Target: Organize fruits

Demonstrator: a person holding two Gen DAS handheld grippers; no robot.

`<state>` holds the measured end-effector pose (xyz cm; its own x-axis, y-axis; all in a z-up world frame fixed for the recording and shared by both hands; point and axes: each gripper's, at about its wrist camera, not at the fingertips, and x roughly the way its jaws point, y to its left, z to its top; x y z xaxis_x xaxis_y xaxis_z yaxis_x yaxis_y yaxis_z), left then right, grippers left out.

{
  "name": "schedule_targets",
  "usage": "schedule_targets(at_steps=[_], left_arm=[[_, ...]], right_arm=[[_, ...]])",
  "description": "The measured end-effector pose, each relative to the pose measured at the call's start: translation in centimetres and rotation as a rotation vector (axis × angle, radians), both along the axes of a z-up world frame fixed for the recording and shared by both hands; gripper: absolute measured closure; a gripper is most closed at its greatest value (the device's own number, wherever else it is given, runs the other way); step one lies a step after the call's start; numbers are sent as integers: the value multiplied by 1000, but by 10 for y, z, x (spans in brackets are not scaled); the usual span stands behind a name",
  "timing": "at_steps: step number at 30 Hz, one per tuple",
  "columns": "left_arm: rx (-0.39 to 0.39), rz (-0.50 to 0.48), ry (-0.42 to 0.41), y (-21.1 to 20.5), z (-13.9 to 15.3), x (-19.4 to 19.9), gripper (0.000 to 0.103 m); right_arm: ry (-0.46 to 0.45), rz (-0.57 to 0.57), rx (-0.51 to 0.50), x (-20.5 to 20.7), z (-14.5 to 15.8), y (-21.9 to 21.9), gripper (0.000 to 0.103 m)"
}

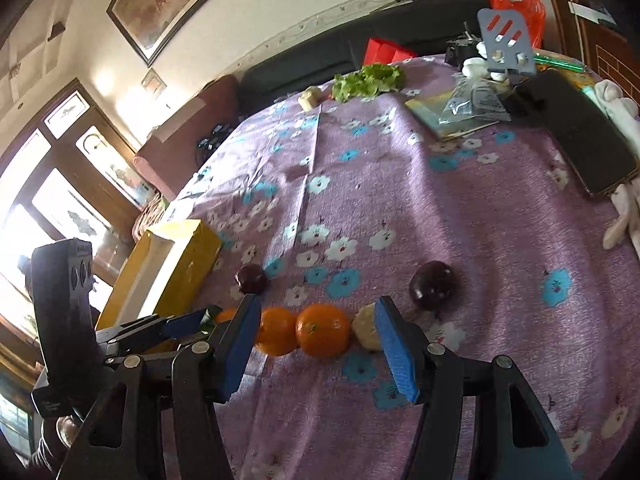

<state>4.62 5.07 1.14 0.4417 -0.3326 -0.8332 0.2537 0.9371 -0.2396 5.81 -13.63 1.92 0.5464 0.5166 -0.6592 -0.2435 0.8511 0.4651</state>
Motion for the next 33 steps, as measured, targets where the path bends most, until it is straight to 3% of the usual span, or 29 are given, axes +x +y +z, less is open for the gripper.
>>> schedule_targets(at_steps=[6,15,19,24,28,33], left_arm=[[9,23,13,8,7,-22,68],[-51,98,-116,49,43,-90,68],[-81,135,-151,66,52,-110,68],[-137,231,-137,89,50,-122,68],[-122,267,-150,95,52,-131,68],[-104,275,-183,98,58,-139,68]], right_arm=[[-15,-2,-59,-1,-3,7,39],[-173,94,-189,-19,7,48,39],[-207,122,-298,-22,0,72,39],[-264,137,-436,-29,-3,93,37],[-236,225,-408,-31,-8,99,35],[-215,190,-401,-26,-11,97,38]])
